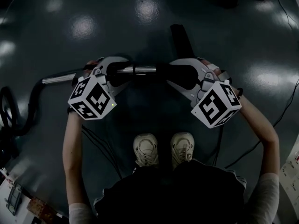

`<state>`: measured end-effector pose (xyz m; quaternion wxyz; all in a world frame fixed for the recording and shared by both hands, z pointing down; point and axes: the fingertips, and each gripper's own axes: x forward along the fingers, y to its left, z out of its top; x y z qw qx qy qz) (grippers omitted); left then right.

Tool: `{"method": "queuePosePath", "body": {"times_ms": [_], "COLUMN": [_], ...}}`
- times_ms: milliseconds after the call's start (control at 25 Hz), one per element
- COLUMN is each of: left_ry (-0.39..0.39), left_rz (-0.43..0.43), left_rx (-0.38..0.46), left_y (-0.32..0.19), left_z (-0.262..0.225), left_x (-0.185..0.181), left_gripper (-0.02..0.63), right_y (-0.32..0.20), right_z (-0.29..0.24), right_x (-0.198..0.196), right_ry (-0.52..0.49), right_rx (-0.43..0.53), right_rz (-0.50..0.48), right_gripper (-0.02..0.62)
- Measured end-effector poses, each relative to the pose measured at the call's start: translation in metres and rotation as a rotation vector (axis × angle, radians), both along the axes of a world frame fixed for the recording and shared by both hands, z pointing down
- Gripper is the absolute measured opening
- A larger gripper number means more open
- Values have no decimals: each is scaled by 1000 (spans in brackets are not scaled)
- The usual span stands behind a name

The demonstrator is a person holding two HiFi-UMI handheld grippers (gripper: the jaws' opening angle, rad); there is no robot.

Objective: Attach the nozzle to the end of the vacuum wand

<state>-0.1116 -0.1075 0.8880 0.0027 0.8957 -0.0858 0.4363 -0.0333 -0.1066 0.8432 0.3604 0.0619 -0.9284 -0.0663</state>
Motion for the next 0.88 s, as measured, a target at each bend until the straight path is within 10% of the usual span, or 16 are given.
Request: {"method": "queuePosePath", "body": {"times_ms": [160, 400, 480, 640, 880], "left_ry": [-2, 41, 203, 724, 975], "left_rz": [1, -25, -94, -430, -843], "left_rx": [19, 28, 50, 145, 393], "left_y": [2, -1, -9, -54, -81], "left_z": [11, 5, -24, -120, -182], "left_x": [9, 11, 19, 20, -7], "left_gripper": [212, 224, 238, 40, 3], "right_y": [-3, -8, -15, -41, -84], "right_z": [14, 9, 3, -38, -122], "right_x": [3, 3, 5, 10, 22], "right_ry": [-55, -57, -73, -228, -689], "right_rx": [-170, -180, -163, -123, -123], "right_rz": [148, 190, 230, 367, 746], "right_gripper": [133, 120, 79, 45, 8]}}
